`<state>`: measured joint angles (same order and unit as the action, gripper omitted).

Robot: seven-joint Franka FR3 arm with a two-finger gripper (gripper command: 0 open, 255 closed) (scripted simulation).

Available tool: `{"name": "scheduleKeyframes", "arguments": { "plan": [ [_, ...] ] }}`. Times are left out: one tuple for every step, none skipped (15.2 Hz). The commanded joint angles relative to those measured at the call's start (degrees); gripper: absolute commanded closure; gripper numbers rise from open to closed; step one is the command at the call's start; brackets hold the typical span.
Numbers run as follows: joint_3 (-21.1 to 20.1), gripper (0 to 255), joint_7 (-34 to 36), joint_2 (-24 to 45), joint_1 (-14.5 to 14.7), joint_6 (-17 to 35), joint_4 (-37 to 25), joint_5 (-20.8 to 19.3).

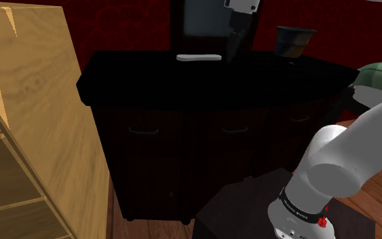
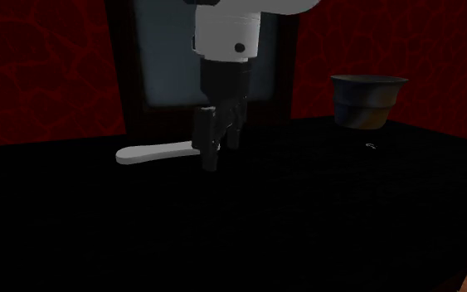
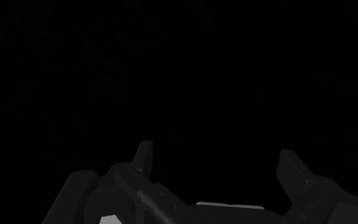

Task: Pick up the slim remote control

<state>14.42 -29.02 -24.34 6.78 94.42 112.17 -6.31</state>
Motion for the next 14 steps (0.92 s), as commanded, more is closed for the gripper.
{"name": "scheduleKeyframes", "arguments": {
  "plan": [
    [2.37,0,-8.15,5.51,1.61,-1.25,-5.87,1.05],
    [3.37,0,-11.88,8.36,2.28,-2.01,-8.95,1.81],
    [4.28,0,-15.59,11.27,2.85,-2.88,-12.15,2.67],
    [5.08,0,-19.29,14.26,3.31,-3.87,-15.48,3.63],
    [5.76,0,-22.95,17.3,3.61,-4.98,-18.95,4.67],
    [6.32,0,-26.56,20.41,3.78,-6.22,-22.57,5.78],
    [6.7,0,-30.1,23.58,3.77,-7.6,-26.37,6.93],
    [6.94,0,-33.55,26.82,3.59,-9.13,-30.37,8.1],
    [7.05,0,-36.9,30.13,3.27,-10.82,-34.6,9.29],
    [7.02,0,-40.12,33.54,2.81,-12.69,-39.12,10.46],
    [6.82,0,-43.2,37.07,2.17,-14.77,-44.0,11.62],
    [6.55,0,-44.14,38.24,1.79,-15.49,-45.69,11.95],
    [6.42,0,-44.06,37.68,1.94,-14.43,-44.1,11.71],
    [6.37,0,-43.99,37.16,2.12,-13.39,-42.56,11.5]
  ]
}}
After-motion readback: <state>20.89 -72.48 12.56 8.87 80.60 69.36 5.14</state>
